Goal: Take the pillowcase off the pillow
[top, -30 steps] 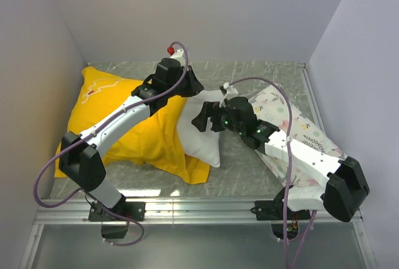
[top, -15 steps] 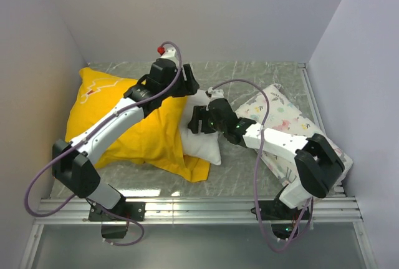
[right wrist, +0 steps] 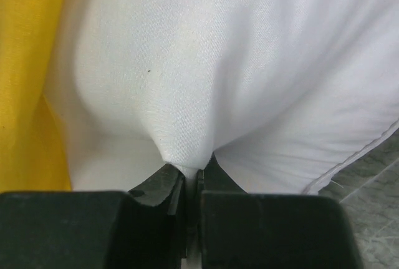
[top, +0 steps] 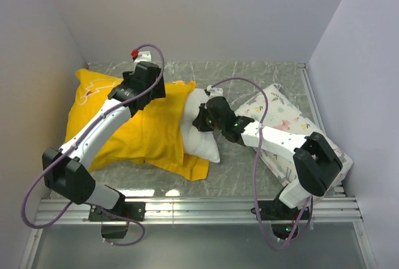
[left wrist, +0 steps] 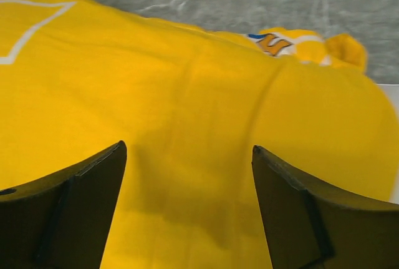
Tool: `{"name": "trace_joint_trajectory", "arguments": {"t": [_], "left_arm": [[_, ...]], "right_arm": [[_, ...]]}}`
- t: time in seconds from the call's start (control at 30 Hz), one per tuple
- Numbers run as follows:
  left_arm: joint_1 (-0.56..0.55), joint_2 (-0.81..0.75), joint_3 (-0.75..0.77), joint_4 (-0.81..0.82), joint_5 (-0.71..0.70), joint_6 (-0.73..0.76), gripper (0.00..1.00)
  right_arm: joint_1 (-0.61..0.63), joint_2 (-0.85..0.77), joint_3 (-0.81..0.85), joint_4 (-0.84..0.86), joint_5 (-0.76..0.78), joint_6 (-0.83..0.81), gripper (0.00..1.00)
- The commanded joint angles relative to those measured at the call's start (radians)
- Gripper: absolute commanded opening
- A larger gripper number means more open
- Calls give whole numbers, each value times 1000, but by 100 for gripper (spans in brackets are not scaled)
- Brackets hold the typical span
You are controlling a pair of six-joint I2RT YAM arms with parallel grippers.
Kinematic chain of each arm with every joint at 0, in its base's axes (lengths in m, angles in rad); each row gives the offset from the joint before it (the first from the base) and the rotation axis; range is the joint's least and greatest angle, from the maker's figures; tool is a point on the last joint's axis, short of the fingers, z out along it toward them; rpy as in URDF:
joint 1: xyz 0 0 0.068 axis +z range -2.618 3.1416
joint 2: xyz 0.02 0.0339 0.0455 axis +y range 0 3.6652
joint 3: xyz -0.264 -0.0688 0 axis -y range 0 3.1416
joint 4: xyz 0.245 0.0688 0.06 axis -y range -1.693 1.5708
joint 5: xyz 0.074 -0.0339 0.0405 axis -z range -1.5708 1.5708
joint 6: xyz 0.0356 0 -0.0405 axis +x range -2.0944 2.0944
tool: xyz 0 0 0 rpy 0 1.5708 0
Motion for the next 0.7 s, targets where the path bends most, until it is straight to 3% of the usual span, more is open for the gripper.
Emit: {"name": "trace_joint_trajectory", "arguments": {"t": [0.0,0.1,0.2,0.23,0.3,0.33,0.67], "left_arm": [[13,39,43,-46,-109,59,86],[20,79,48,-43,-105,74,77],[27,110,68,-48,-86,92,60],[36,123,76,-52,-81,97,42],[52,130,103,-58,-87,106,19],[75,130,114,-68,-101,109,1],[302,134,255,-63,-132,210,0]], "right_arm": [[6,-4,28,-106,51,-14,0],[5,-15,48,-120,51,-17,0],[5,-18,101,-163,64,-32,0],[6,-20,115,-173,74,-35,0],[5,-27,158,-212,97,-52,0],[3,-35,175,-224,115,-55,0],[-3,-121,416,-440,314,-152,0]]}}
